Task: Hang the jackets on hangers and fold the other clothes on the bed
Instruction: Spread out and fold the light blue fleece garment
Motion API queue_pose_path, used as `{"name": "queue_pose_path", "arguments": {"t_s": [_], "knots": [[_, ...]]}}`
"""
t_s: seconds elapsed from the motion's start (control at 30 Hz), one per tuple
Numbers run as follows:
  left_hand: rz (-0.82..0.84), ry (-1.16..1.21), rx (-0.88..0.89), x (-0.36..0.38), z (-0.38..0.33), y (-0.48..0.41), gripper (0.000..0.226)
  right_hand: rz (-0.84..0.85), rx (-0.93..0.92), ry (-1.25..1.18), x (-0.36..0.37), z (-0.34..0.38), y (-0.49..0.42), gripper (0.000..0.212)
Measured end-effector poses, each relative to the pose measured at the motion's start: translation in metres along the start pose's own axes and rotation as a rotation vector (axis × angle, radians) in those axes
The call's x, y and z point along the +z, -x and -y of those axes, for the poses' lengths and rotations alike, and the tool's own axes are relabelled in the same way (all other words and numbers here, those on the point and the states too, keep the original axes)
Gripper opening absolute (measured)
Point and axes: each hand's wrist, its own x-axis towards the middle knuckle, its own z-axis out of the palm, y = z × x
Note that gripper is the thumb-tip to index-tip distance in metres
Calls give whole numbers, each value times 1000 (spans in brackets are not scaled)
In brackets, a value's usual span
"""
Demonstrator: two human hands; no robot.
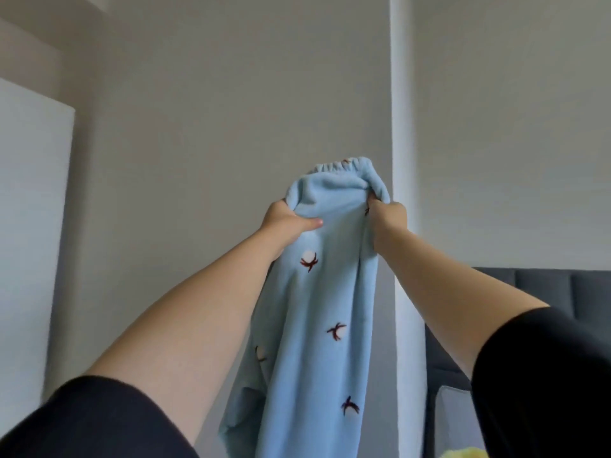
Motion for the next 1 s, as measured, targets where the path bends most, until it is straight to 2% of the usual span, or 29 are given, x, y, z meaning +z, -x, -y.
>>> {"name": "queue_pose_path", "arguments": {"t_s": [0.1,0.17,0.27,0.4,0.47,0.57,0.67,0.77,0.83,0.87,0.93,1.0], "knots": [[55,90,117,50,-58,-7,32,-158,-171,-24,-57,51,-16,18],[58,151,135,84,-88,-2,27,-257,-243,-33,-94,74,-24,12],[63,223,76,125,-112,10,34,-293,-298,80,-142,92,-32,21],[104,331,7,177,-104,20,30,-143,-87,252,-201,83,-39,42],[121,333,-13,206,-93,26,25,77,109,254,-232,71,-40,48],[234,293,-102,245,-75,25,35,363,303,394,-281,50,-55,47],[519,270,-217,275,-51,17,33,324,335,600,-317,19,-82,42],[724,194,-359,315,-15,13,34,243,514,672,-336,-31,-100,29],[682,21,-377,347,9,13,40,200,607,472,-340,-68,-111,29],[599,-104,-337,364,17,12,40,153,598,376,-338,-81,-118,26],[335,-254,-207,389,14,0,31,27,452,302,-329,-83,-144,20],[72,-145,-15,402,-21,-28,26,-105,166,210,-318,-51,-177,14]]}}
